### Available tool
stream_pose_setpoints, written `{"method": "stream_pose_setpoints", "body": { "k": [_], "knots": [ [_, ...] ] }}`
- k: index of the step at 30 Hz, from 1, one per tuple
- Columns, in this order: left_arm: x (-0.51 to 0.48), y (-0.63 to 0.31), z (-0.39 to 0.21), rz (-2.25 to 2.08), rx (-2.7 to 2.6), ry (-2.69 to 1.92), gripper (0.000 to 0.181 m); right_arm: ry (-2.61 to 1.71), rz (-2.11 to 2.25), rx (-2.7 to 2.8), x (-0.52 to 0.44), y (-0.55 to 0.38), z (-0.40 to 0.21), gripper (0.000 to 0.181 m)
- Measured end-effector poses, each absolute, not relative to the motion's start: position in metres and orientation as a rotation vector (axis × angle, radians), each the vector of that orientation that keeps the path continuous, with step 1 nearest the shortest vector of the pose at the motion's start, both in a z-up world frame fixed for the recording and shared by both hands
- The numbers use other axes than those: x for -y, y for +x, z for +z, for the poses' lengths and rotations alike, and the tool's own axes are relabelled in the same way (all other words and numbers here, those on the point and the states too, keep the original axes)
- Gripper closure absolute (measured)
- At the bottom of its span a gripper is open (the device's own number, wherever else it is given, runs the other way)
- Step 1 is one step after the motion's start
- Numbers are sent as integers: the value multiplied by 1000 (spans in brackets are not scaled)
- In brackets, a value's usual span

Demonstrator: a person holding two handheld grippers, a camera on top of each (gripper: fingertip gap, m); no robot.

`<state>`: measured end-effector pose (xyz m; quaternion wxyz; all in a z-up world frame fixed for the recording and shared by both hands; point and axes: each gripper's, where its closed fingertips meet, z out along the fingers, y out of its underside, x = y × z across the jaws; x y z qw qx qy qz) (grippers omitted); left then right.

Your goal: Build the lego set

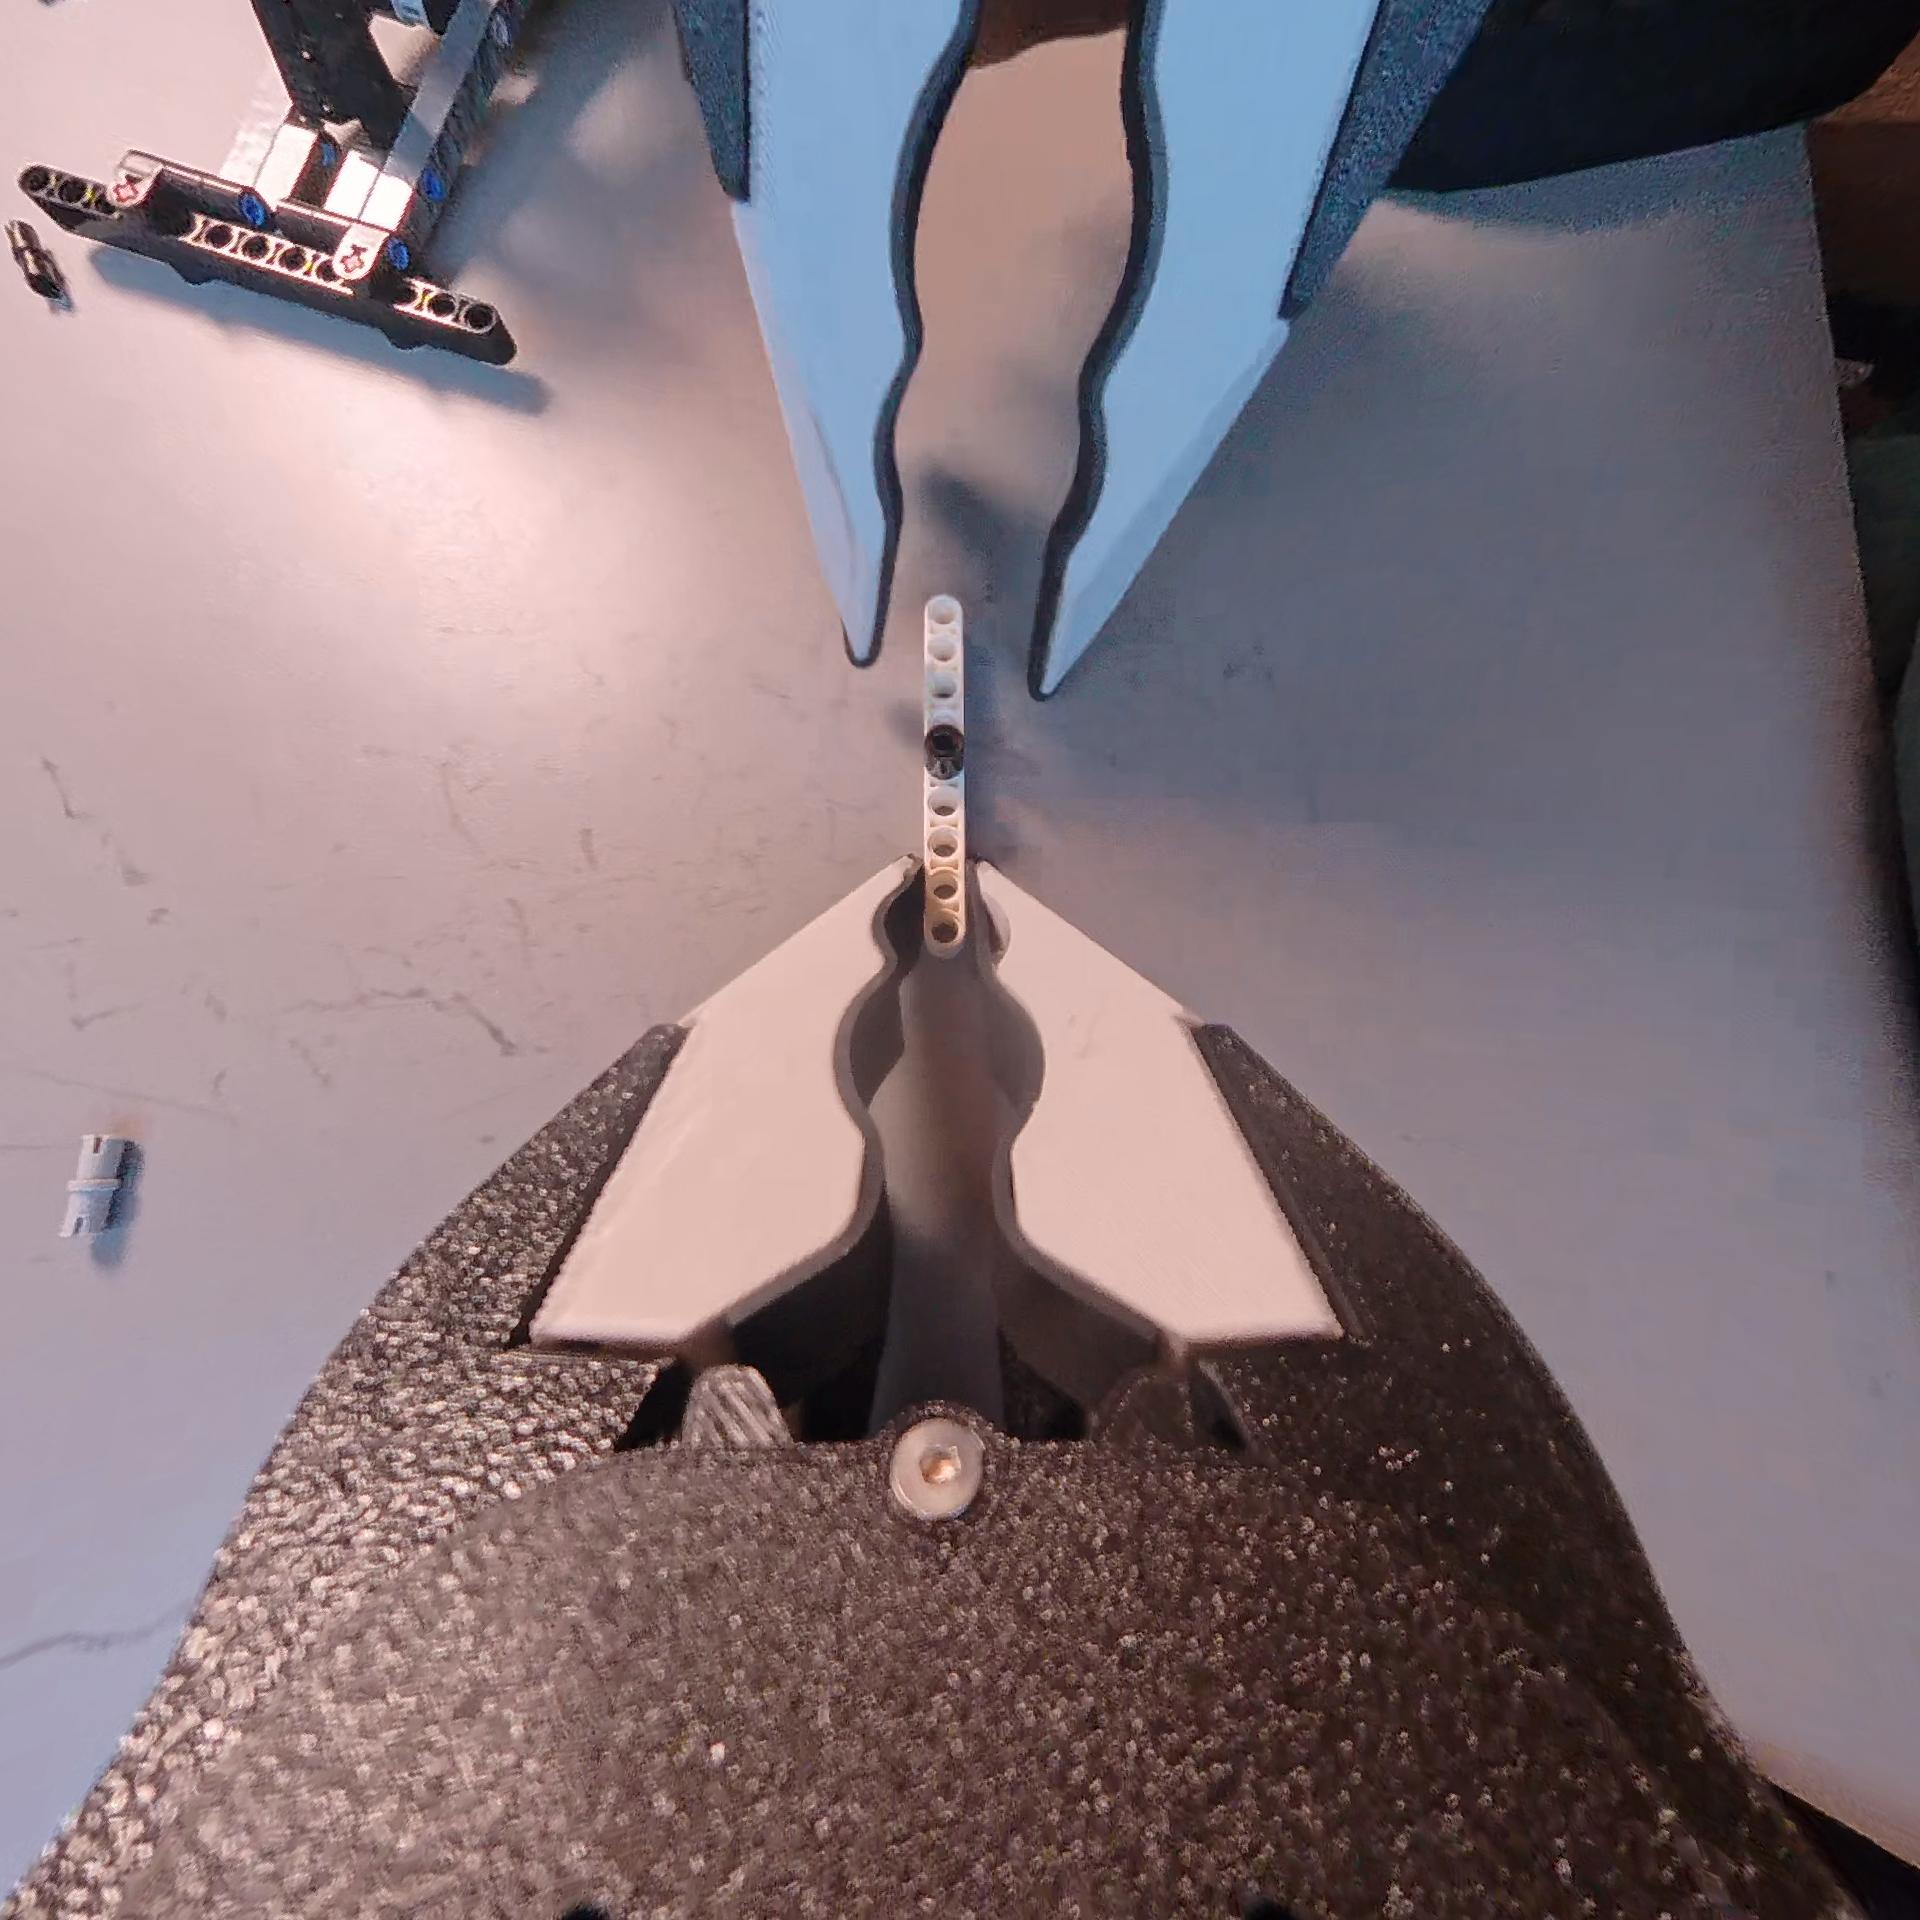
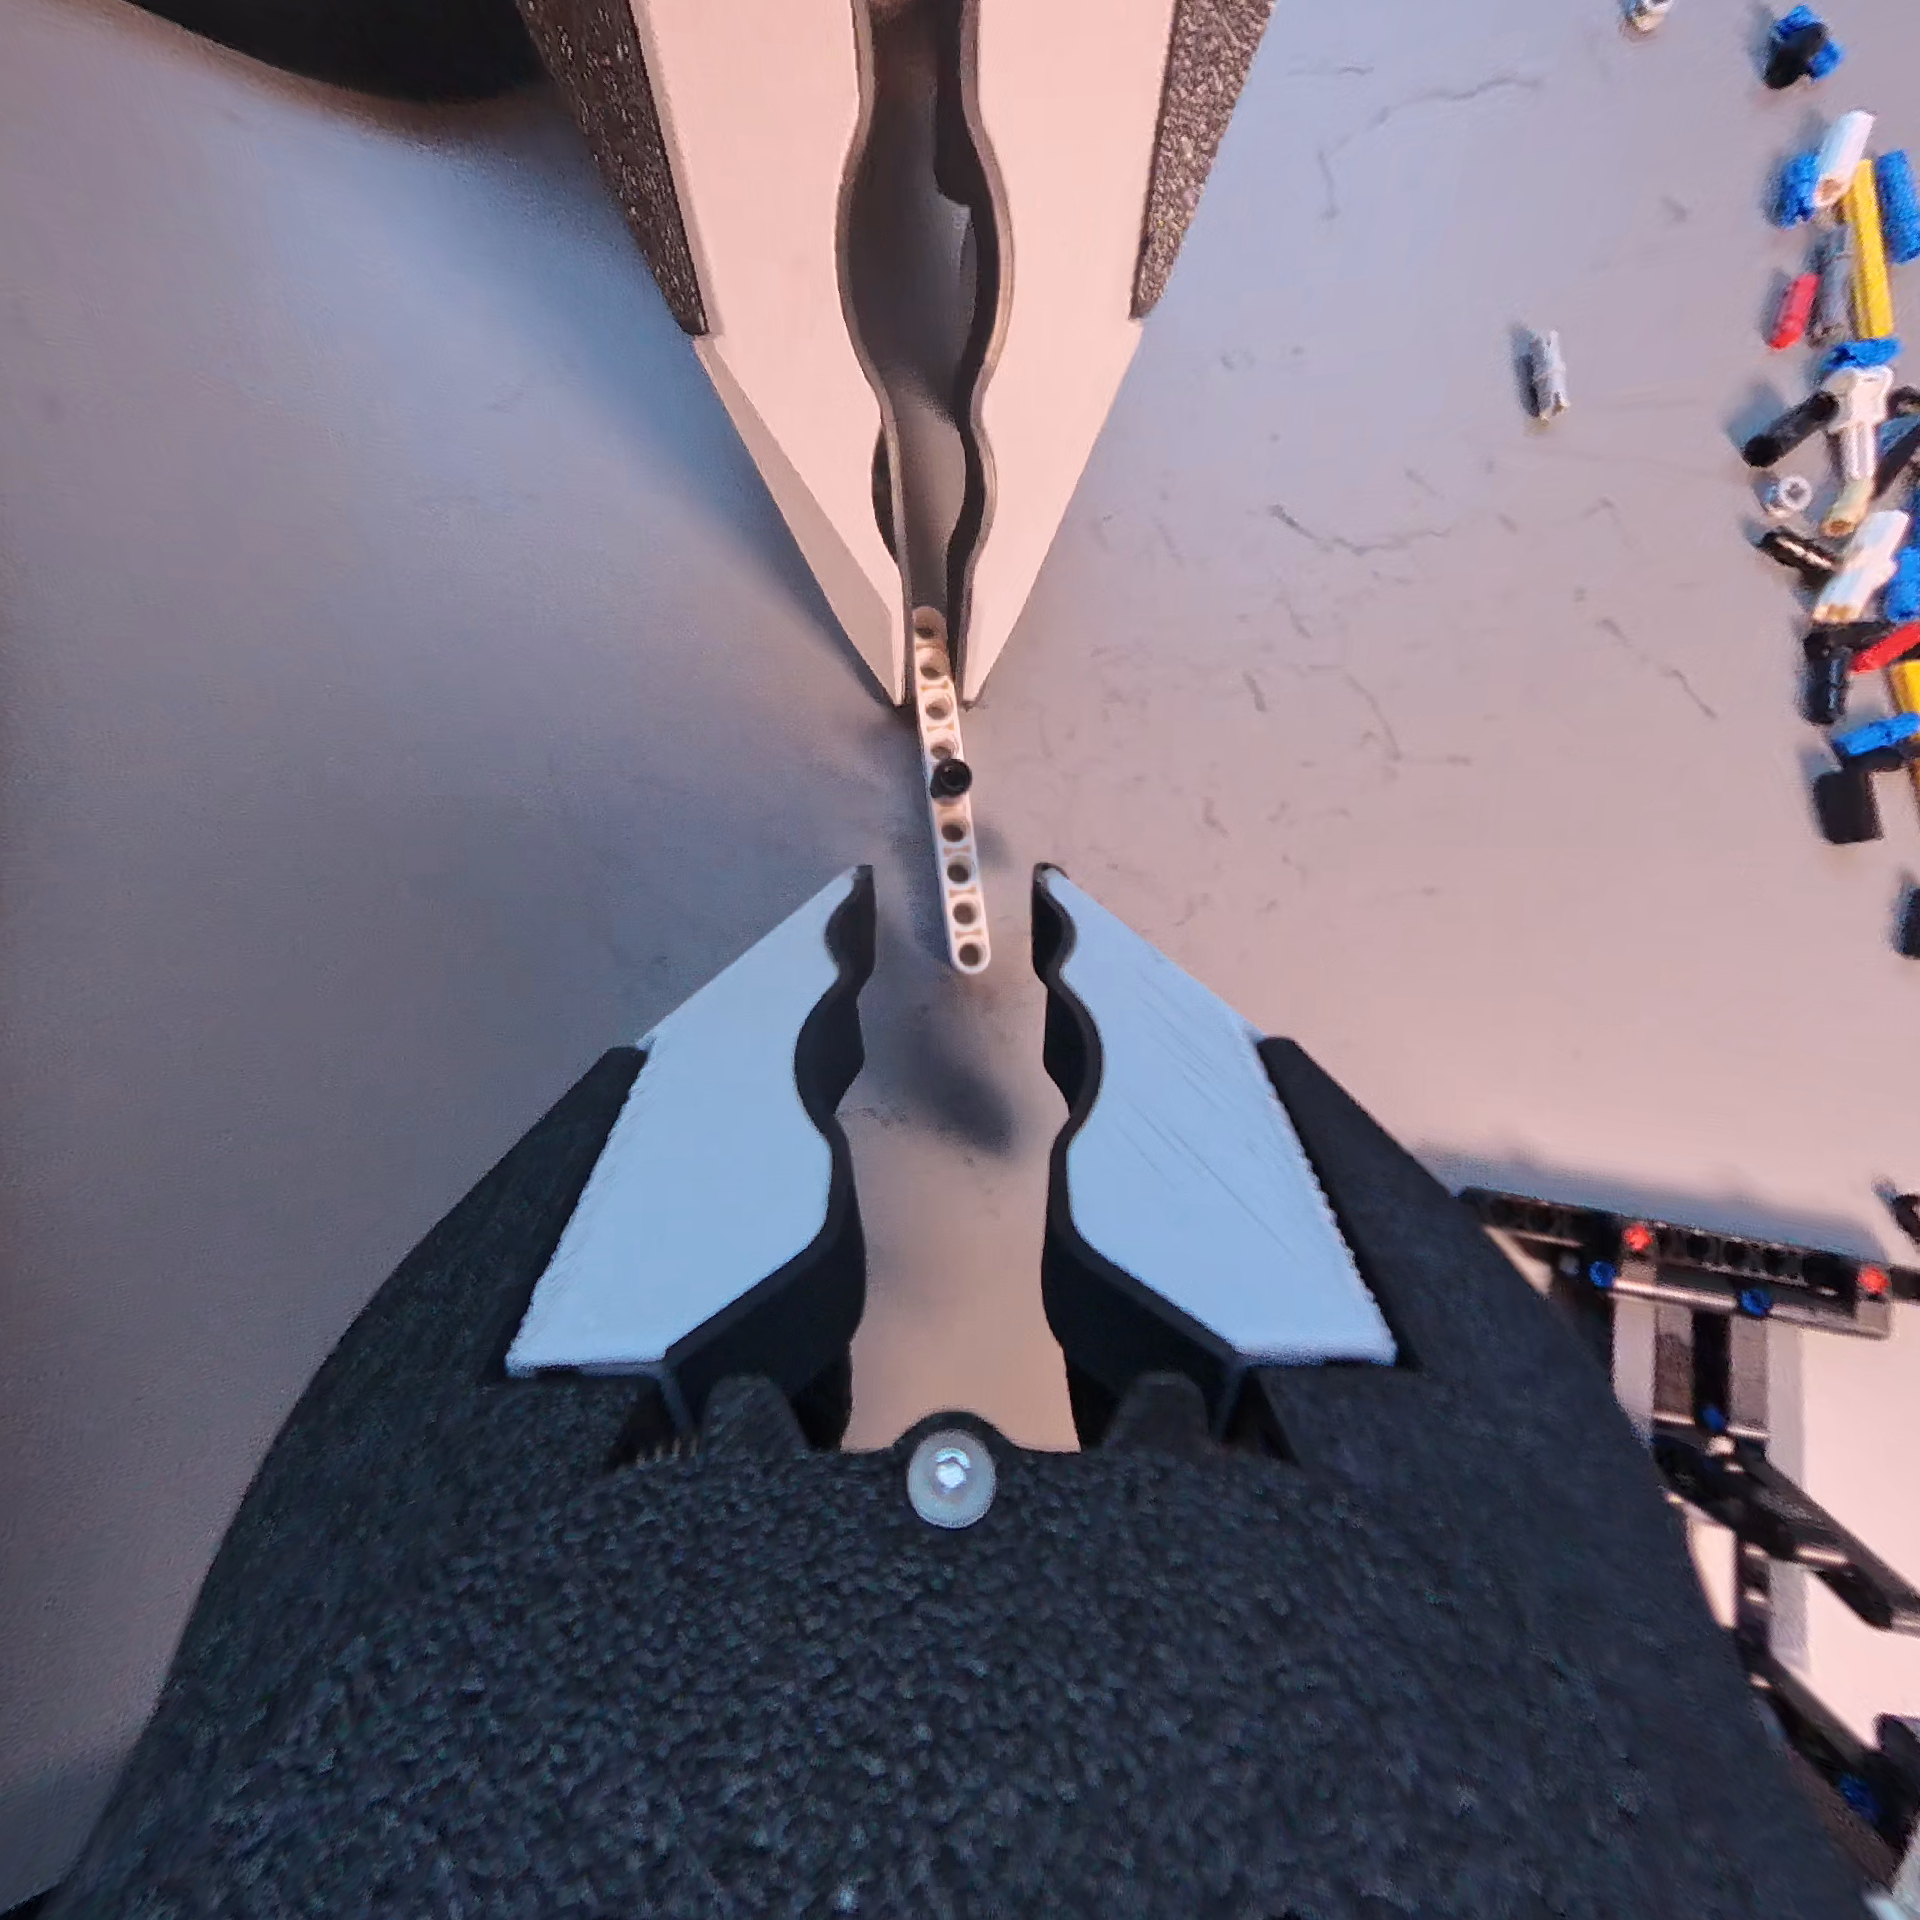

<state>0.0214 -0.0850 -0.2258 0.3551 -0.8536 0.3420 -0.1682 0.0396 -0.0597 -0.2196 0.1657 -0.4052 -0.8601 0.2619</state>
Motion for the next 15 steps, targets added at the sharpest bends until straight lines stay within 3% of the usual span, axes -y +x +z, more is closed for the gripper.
{"method": "stream_pose_setpoints", "body": {
  "k": [5,15],
  "knots": [
    [86,22,-226,-456,-904,-2199,175,-1201,861,2383,64,38,-225,174],
    [85,22,-226,-450,-895,-2202,173,-1171,815,2372,63,43,-226,174]
  ]
}}
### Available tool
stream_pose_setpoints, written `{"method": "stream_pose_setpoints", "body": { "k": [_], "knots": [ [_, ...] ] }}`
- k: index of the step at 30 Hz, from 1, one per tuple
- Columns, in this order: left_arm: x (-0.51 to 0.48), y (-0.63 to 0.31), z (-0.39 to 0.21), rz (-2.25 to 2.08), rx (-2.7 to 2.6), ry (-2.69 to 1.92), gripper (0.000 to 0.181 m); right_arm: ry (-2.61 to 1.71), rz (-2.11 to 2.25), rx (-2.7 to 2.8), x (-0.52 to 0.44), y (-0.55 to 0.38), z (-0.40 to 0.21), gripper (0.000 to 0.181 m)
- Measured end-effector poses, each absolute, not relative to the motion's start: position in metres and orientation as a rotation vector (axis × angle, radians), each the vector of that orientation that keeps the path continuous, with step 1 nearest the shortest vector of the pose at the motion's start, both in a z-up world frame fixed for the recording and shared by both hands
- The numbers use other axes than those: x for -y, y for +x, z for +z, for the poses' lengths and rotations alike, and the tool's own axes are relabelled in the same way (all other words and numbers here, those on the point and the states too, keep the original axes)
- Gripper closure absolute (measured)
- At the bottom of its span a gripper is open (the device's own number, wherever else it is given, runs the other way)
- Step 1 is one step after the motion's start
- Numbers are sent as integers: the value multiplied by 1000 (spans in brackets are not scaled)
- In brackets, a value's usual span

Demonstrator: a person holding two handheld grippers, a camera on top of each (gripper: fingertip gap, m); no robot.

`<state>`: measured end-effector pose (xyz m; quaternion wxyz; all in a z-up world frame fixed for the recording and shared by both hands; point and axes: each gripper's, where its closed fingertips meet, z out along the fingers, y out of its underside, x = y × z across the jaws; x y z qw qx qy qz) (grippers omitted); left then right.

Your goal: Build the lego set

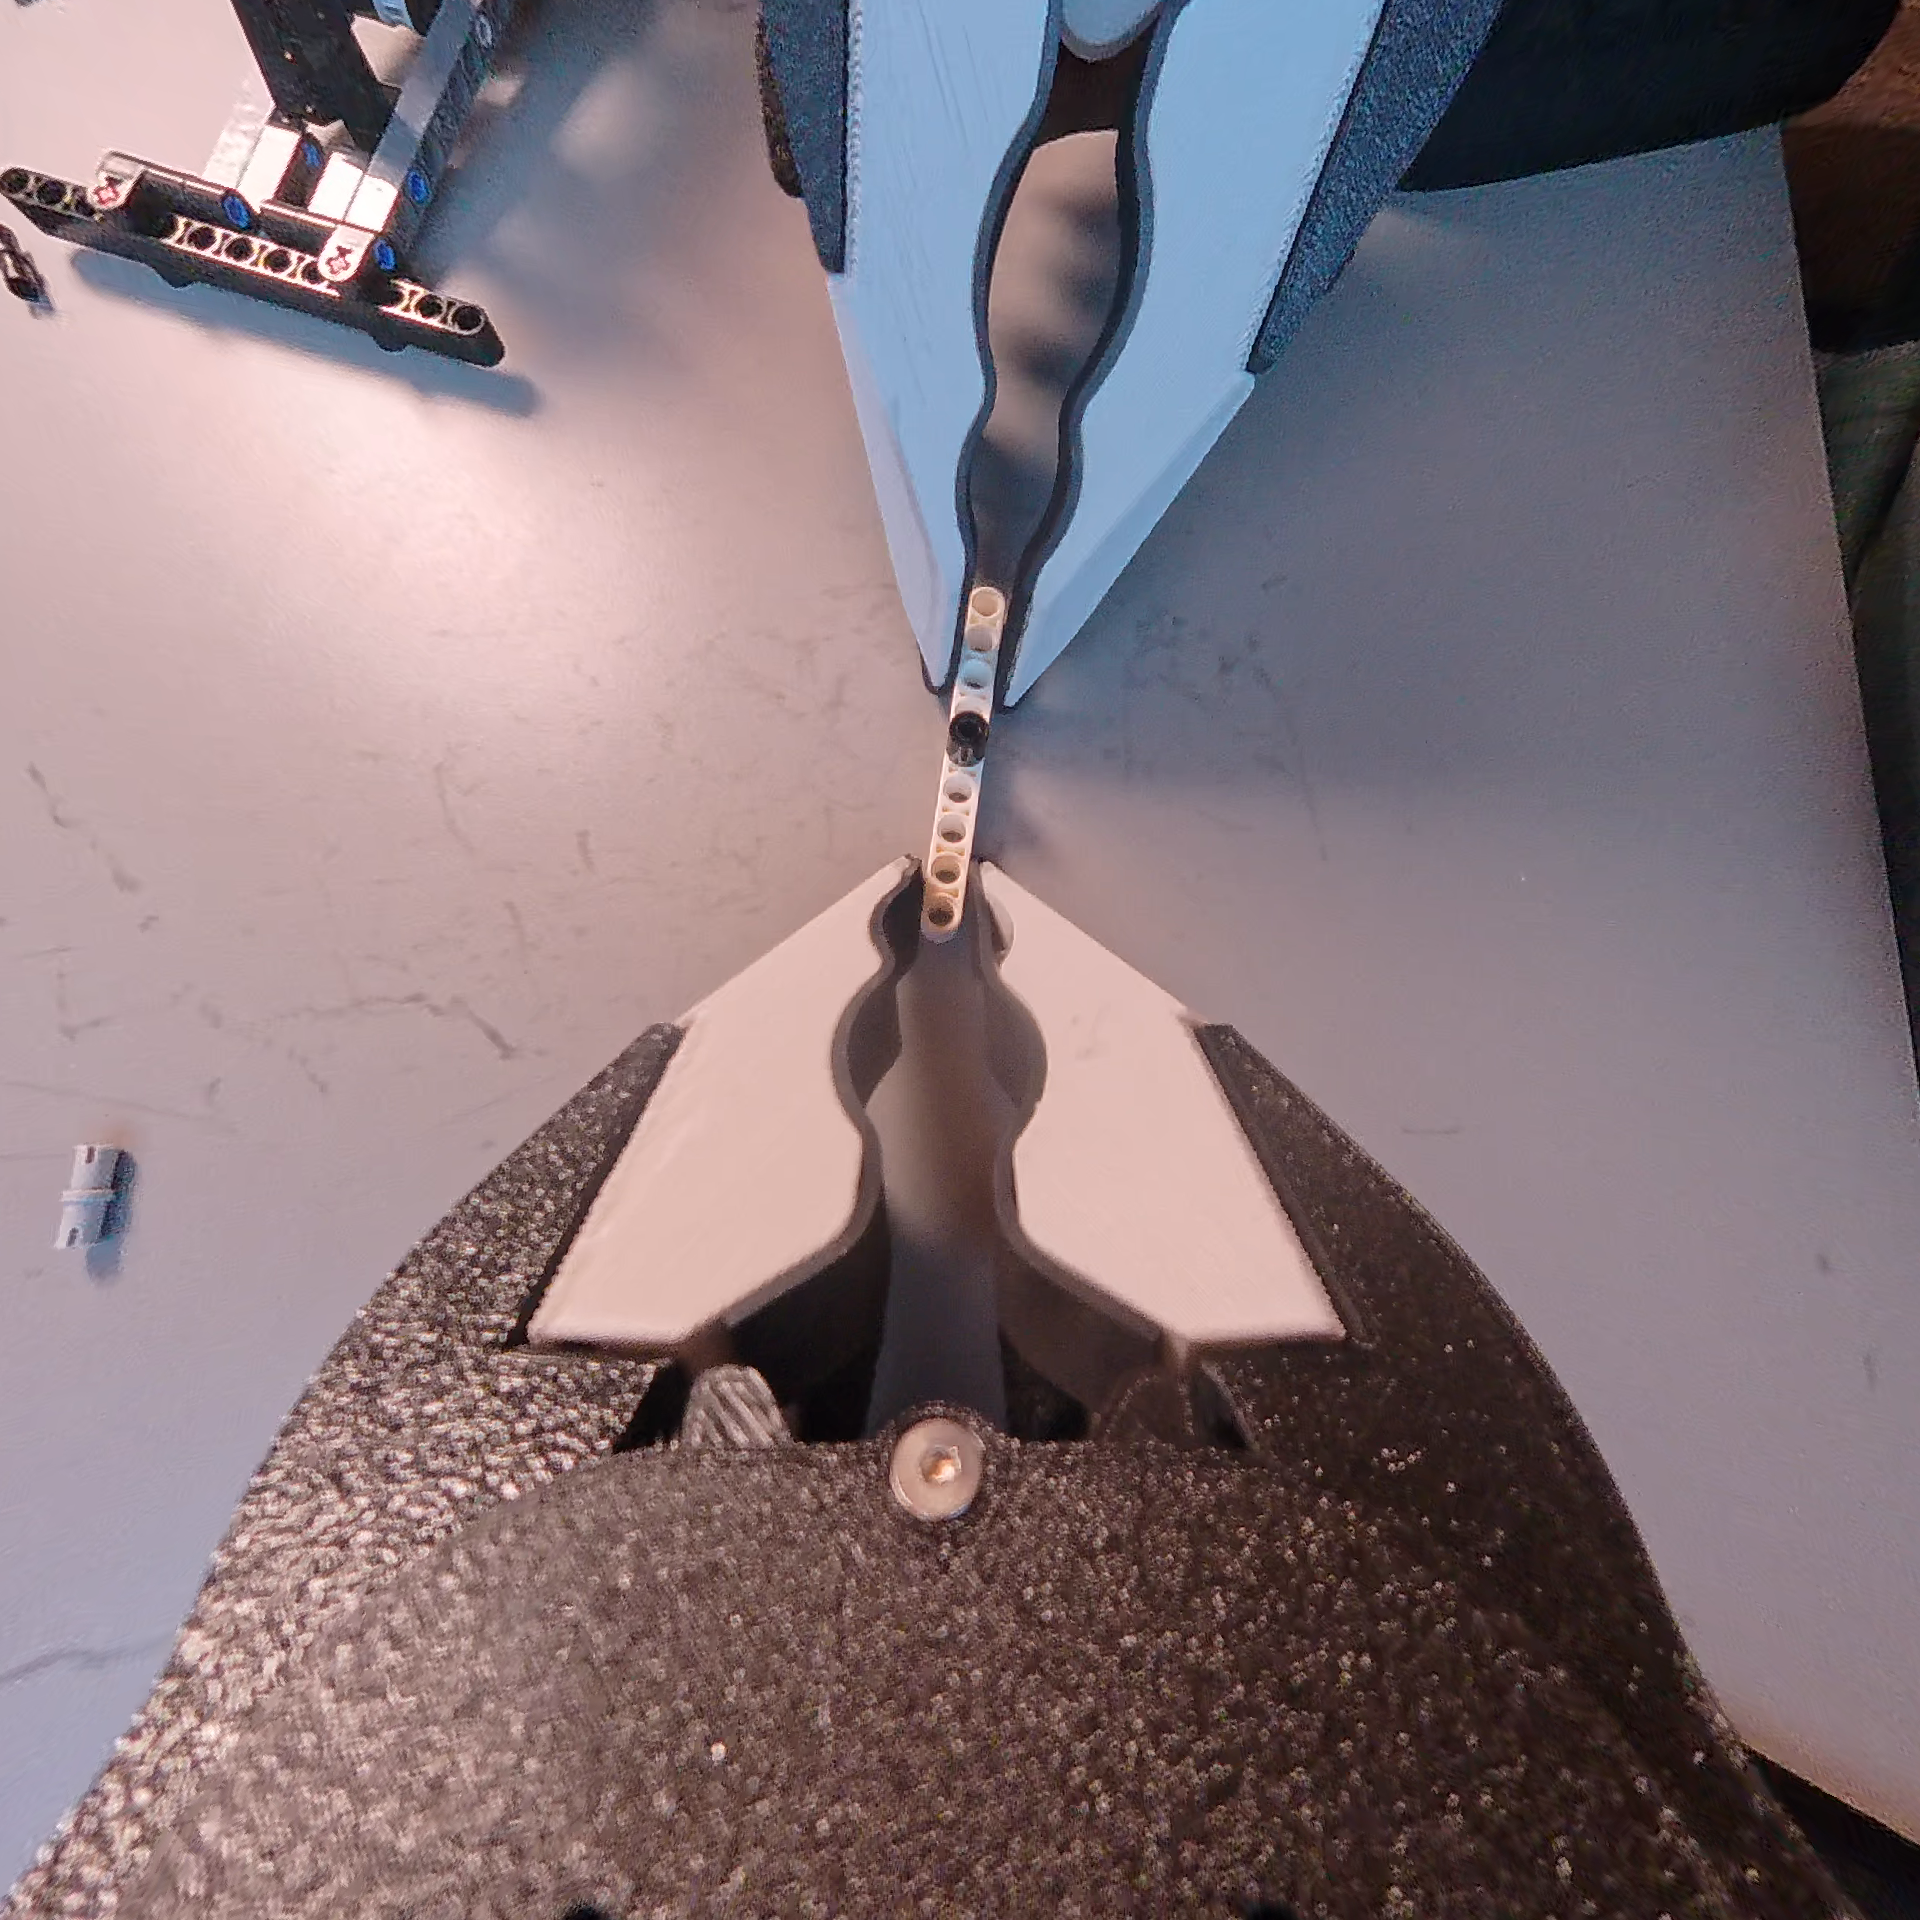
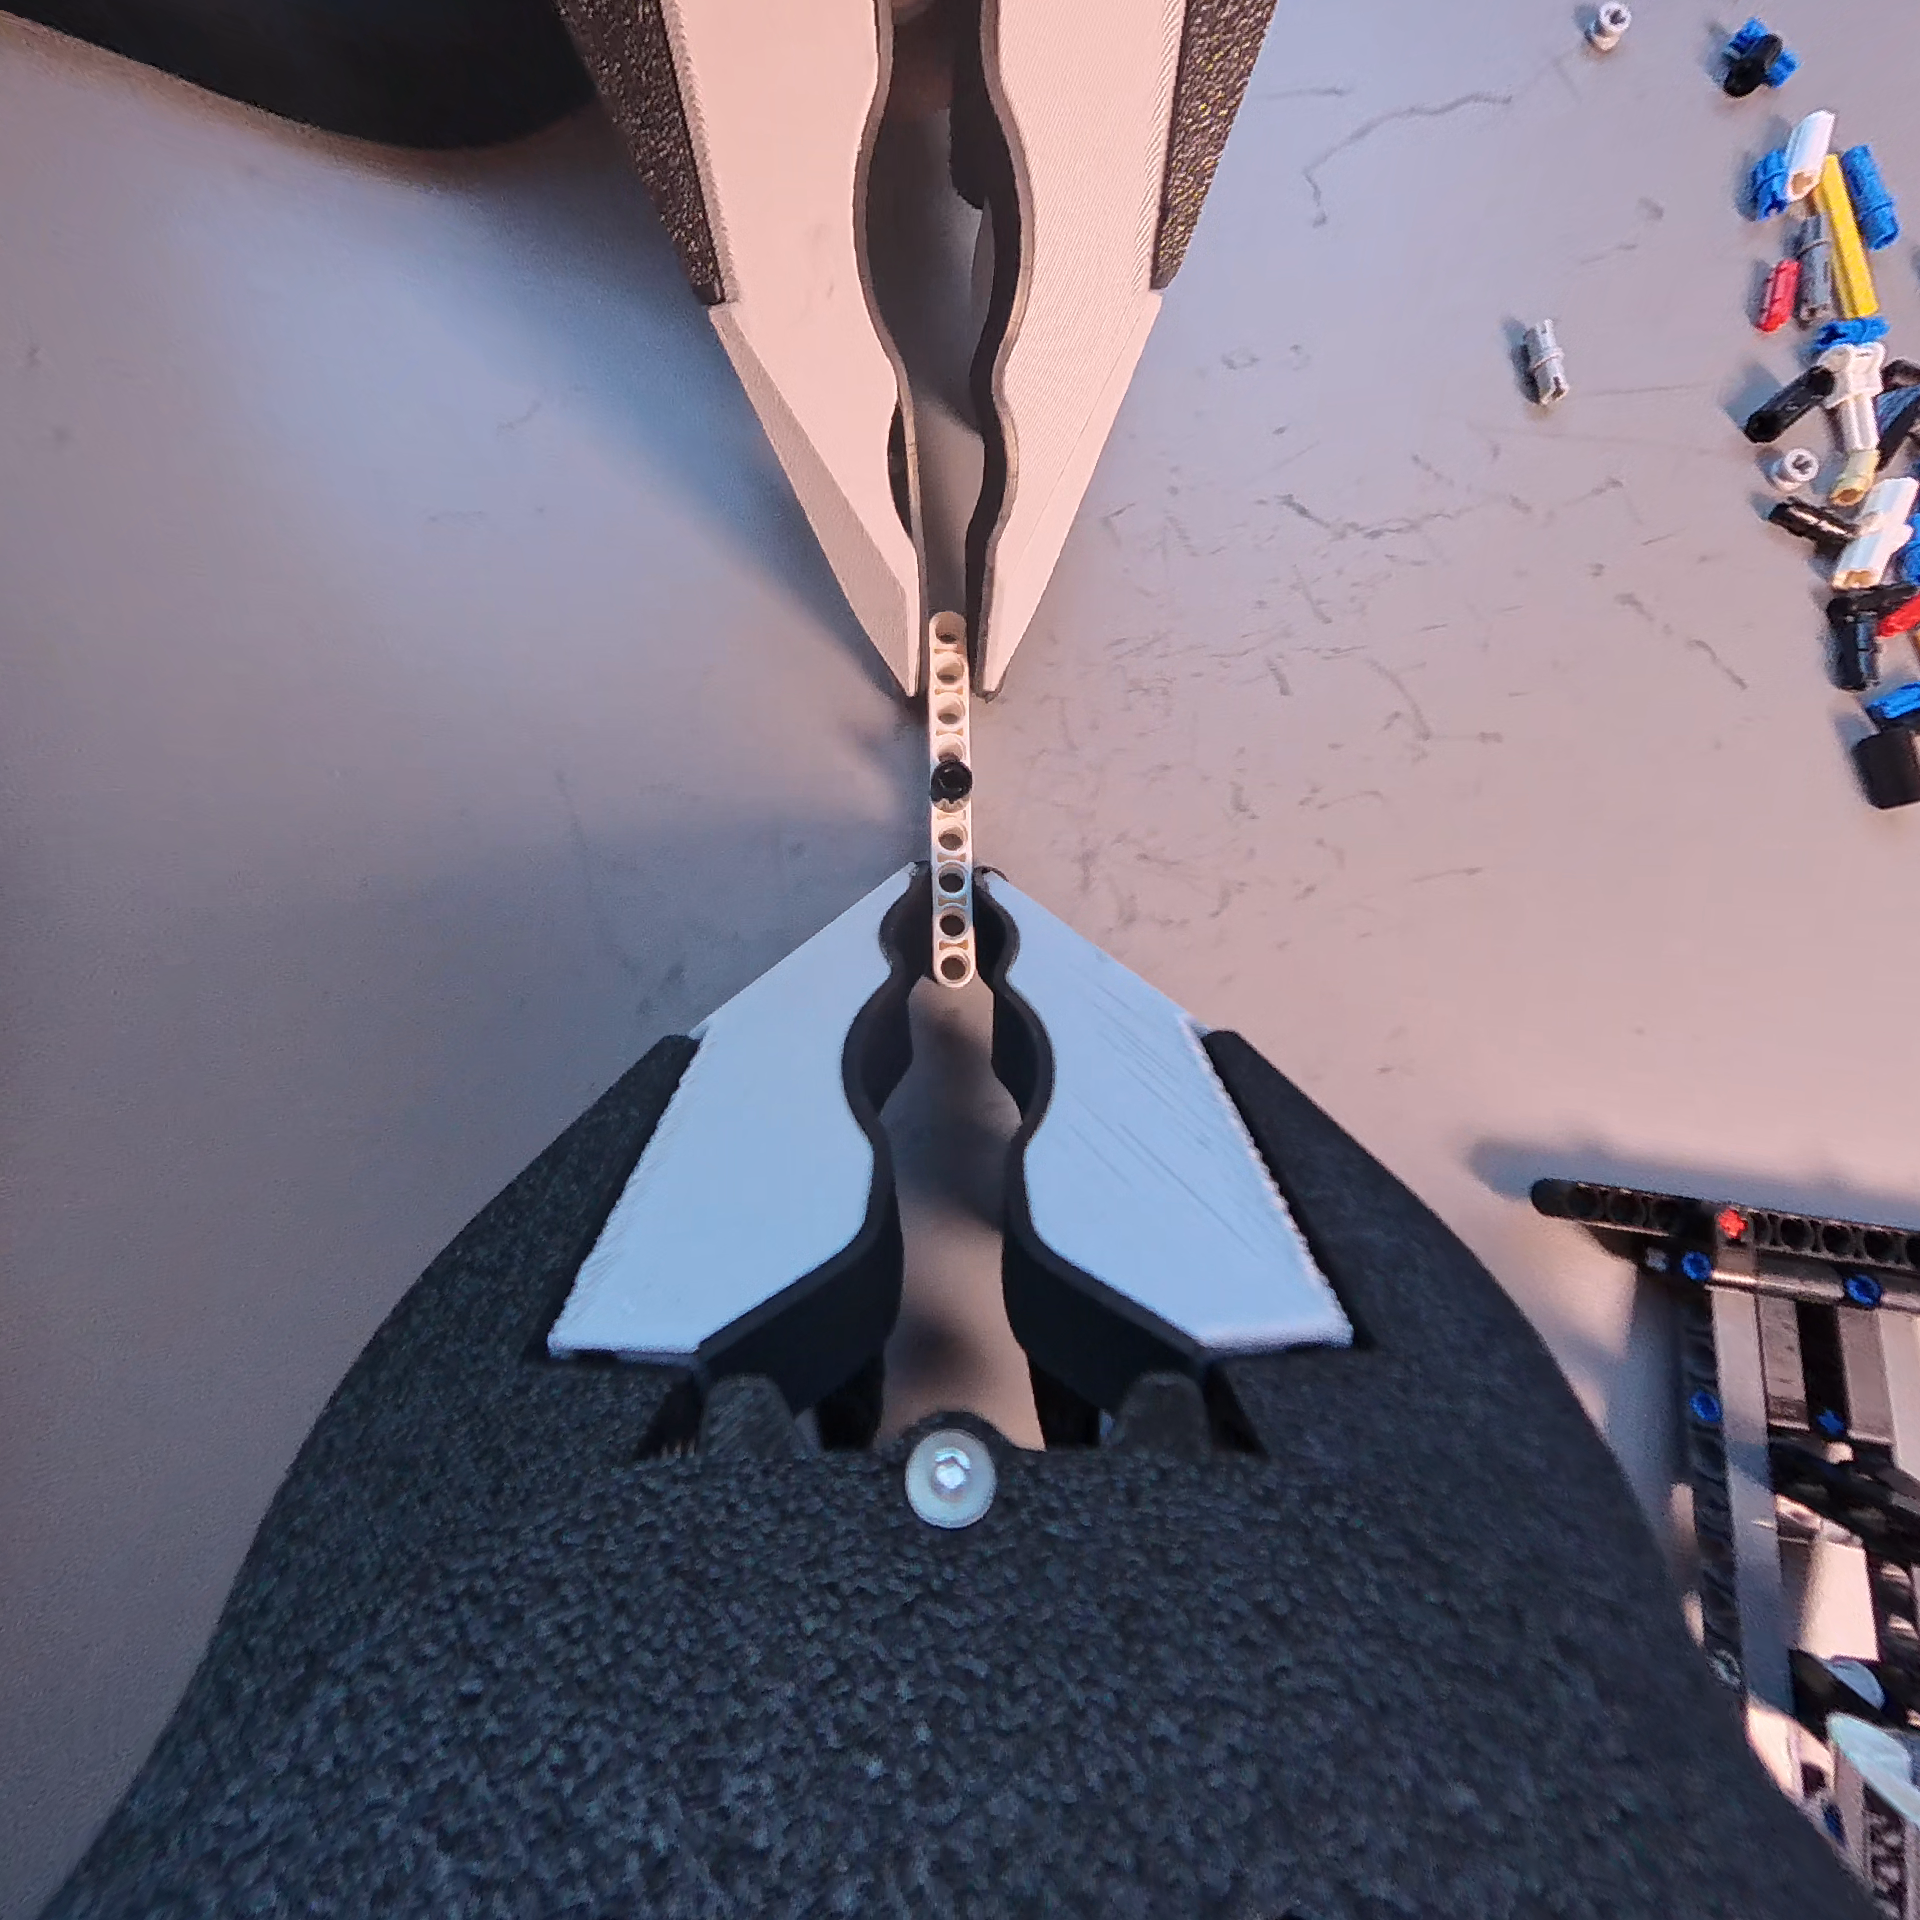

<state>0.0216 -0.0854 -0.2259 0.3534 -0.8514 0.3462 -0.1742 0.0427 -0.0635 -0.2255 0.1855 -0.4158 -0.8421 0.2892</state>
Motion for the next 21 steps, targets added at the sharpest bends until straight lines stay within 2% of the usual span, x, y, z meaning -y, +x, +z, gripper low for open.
{"method": "stream_pose_setpoints", "body": {
  "k": [21],
  "knots": [
    [81,18,-226,-423,-889,-2199,173,-1168,825,2347,60,46,-225,174]
  ]
}}
